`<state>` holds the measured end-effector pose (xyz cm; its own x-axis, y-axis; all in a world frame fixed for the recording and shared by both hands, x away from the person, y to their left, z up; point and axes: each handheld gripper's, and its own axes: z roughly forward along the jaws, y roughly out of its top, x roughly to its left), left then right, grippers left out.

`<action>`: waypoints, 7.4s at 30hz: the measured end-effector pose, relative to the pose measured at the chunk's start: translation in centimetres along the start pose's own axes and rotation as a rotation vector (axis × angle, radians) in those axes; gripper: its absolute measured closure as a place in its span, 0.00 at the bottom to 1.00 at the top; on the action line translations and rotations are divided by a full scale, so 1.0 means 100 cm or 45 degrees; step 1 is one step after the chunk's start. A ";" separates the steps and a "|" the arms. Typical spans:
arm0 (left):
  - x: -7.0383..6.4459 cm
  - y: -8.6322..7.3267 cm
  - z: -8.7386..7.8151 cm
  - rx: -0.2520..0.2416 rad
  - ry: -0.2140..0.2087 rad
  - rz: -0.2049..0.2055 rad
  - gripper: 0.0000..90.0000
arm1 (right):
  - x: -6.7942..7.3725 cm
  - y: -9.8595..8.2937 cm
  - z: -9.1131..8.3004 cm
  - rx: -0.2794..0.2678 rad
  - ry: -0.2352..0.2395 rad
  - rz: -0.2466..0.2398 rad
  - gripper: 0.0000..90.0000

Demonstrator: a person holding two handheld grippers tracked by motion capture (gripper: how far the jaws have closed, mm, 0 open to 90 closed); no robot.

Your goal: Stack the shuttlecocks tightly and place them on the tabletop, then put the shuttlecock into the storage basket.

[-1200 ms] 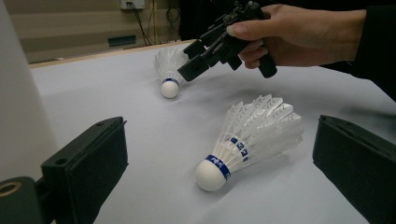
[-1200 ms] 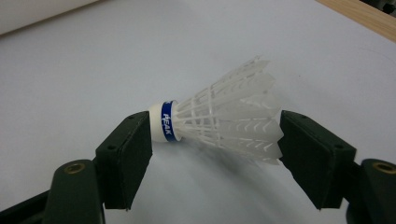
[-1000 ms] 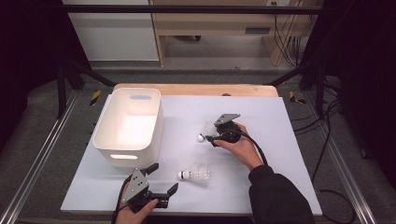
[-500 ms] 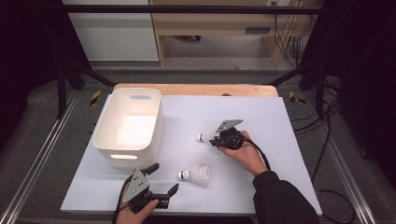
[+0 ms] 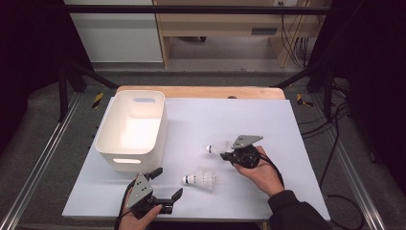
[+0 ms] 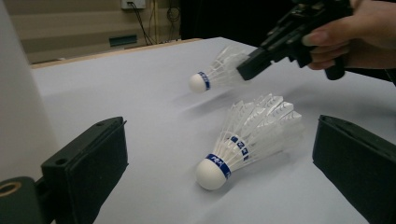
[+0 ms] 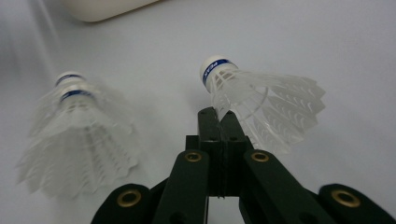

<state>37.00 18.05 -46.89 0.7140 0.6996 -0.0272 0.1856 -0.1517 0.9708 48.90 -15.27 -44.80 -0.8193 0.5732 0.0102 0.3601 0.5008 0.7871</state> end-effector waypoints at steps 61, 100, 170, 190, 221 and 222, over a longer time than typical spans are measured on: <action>0.001 -0.002 0.001 0.018 0.003 -0.017 0.04 | 0.081 -0.040 -0.010 -0.070 0.192 -0.083 1.00; 0.000 -0.002 0.002 0.026 -0.011 -0.015 0.04 | 0.088 -0.039 -0.009 -0.009 0.112 -0.173 0.79; -0.001 -0.002 0.002 0.024 -0.012 -0.011 0.04 | 0.069 -0.054 -0.029 0.079 -0.040 -0.065 0.23; -0.001 -0.002 0.002 0.025 -0.012 -0.008 0.04 | 0.046 -0.066 -0.048 0.055 -0.209 0.060 0.20; 0.000 0.000 0.001 0.020 -0.035 -0.002 0.04 | 0.018 -0.060 -0.059 -0.363 -0.598 0.332 0.08; 0.000 0.000 0.001 0.022 -0.038 0.001 0.03 | 0.018 -0.061 -0.060 -0.372 -0.604 0.323 0.08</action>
<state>37.10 17.97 -46.87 0.7340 0.6783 -0.0336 0.1965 -0.1647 0.9666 42.55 -21.20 -45.83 -0.4117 0.9113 -0.0037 0.3256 0.1509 0.9334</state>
